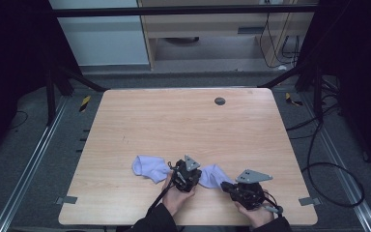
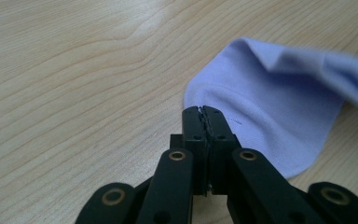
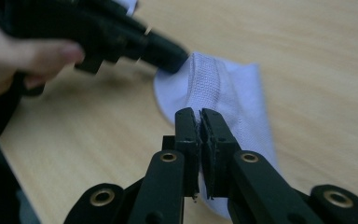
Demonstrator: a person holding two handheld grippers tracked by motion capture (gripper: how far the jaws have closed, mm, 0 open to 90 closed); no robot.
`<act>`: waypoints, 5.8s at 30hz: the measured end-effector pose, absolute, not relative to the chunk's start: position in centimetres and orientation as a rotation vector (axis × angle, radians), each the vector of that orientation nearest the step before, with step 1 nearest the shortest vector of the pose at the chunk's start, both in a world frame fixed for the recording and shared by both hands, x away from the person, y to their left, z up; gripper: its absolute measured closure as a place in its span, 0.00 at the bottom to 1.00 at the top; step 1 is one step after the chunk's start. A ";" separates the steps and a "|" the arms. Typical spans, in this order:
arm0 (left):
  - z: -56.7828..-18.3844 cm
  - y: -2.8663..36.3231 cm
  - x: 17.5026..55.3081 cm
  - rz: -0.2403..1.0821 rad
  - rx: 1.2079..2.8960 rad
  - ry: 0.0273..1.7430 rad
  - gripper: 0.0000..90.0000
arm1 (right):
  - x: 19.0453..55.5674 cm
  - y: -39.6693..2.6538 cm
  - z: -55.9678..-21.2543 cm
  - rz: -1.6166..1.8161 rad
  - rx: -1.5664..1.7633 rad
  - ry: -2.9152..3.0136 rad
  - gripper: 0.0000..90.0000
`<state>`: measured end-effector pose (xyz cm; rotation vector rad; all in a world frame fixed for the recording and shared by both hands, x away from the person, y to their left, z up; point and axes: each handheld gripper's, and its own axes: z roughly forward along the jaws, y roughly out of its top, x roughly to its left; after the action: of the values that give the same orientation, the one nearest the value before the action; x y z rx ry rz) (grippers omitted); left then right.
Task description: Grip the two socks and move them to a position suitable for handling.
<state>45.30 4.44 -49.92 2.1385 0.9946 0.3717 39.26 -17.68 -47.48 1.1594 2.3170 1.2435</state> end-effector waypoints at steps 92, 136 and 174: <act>-47.4 26.9 46.0 0.568 1.902 1.312 0.52 | 45.1 -4.0 -44.9 1.264 0.985 2.315 0.51; -49.6 25.8 47.5 0.471 2.014 1.311 0.87 | 44.8 3.5 -49.0 1.201 0.924 2.473 0.92; -48.5 26.1 46.2 0.499 2.002 1.301 0.74 | 51.9 0.2 -45.6 1.079 1.237 2.124 0.69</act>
<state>46.21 26.11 -48.45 2.0016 1.3012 0.4989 51.91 0.21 -45.63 1.2369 2.1240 1.0794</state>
